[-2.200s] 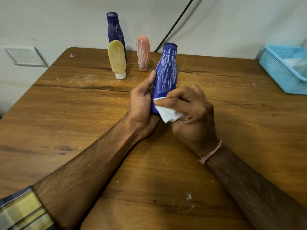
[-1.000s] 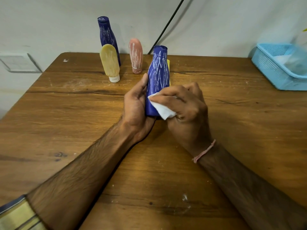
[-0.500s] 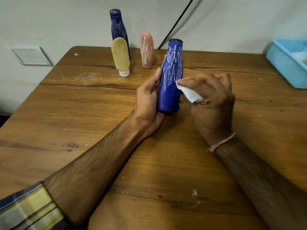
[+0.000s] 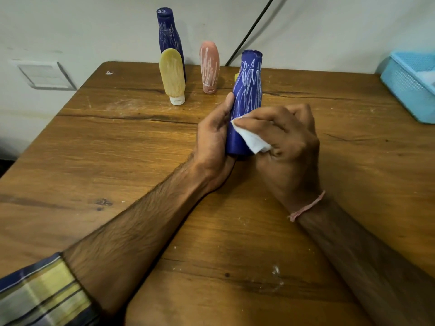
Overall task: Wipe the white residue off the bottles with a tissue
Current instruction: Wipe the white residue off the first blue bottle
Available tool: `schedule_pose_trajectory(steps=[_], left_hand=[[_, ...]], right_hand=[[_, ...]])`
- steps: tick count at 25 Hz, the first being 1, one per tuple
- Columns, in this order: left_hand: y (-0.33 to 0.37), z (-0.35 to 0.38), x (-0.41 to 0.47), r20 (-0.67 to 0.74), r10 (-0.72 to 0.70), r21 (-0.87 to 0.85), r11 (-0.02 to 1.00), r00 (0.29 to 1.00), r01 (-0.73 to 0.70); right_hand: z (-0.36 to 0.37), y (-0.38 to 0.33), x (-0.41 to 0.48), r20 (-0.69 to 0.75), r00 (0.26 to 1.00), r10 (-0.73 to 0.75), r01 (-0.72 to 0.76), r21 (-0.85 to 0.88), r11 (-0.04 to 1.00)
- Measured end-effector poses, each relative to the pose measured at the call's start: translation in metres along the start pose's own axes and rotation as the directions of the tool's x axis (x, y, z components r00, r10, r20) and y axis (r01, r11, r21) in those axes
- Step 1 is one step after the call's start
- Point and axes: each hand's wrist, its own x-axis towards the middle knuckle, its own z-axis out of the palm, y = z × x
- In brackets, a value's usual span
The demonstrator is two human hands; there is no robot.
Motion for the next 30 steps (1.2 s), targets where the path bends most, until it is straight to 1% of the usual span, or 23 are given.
schedule_pose_trajectory(steps=[2,3,6,7,10,14,16,18,20,21,24,28,30], left_hand=[[-0.001,-0.001,0.000,-0.014,0.008,0.036,0.999,1.000,-0.007],[-0.001,0.000,0.000,-0.015,0.011,0.033,0.999,1.000,-0.010],[0.000,0.001,0.000,0.006,0.003,-0.014,1.000,1.000,-0.003],[-0.001,0.001,0.001,0.014,0.003,-0.010,1.000,1.000,-0.003],[-0.001,0.001,0.000,0.009,0.028,0.044,0.999,1.000,-0.028],[0.000,0.003,-0.001,0.021,0.014,0.030,0.999,1.000,-0.014],[-0.001,0.002,0.000,0.024,0.016,0.054,0.998,1.000,-0.017],[0.001,0.004,-0.002,0.011,0.011,0.052,0.999,1.000,-0.012],[0.002,0.007,-0.004,-0.014,-0.004,0.014,1.000,1.000,0.004],[0.003,0.007,-0.004,-0.028,-0.004,0.003,1.000,1.000,0.004],[0.004,0.007,-0.005,-0.099,0.005,0.008,1.000,0.995,-0.004],[0.007,0.008,-0.007,-0.123,-0.032,-0.057,0.998,0.992,0.025],[0.007,0.008,-0.007,-0.110,-0.040,-0.039,0.999,0.993,0.035]], right_hand=[[-0.004,0.010,0.004,-0.002,0.997,0.071,-0.071,0.002,0.997],[-0.004,0.010,0.004,-0.001,0.997,0.082,-0.082,0.008,0.997],[0.001,-0.004,-0.001,0.005,1.000,-0.015,0.014,0.016,1.000],[0.000,-0.003,-0.001,0.003,1.000,-0.019,0.019,0.009,1.000],[-0.003,0.008,0.004,-0.010,0.998,0.069,-0.069,0.010,0.998],[0.000,-0.001,0.000,-0.003,1.000,-0.009,0.009,0.014,1.000],[-0.002,0.005,0.003,-0.018,0.999,0.048,-0.048,0.016,0.999],[-0.003,0.007,0.004,-0.019,0.998,0.064,-0.063,0.026,0.998],[-0.001,0.001,0.002,-0.010,1.000,-0.002,0.003,0.028,1.000],[-0.001,0.001,0.001,-0.010,1.000,-0.013,0.013,0.023,1.000],[-0.006,0.009,0.005,-0.030,0.997,0.073,-0.072,0.019,0.997],[-0.008,0.009,0.003,0.015,1.000,0.005,-0.006,0.073,0.997],[-0.007,0.012,0.007,-0.015,0.997,0.075,-0.074,0.056,0.996]])
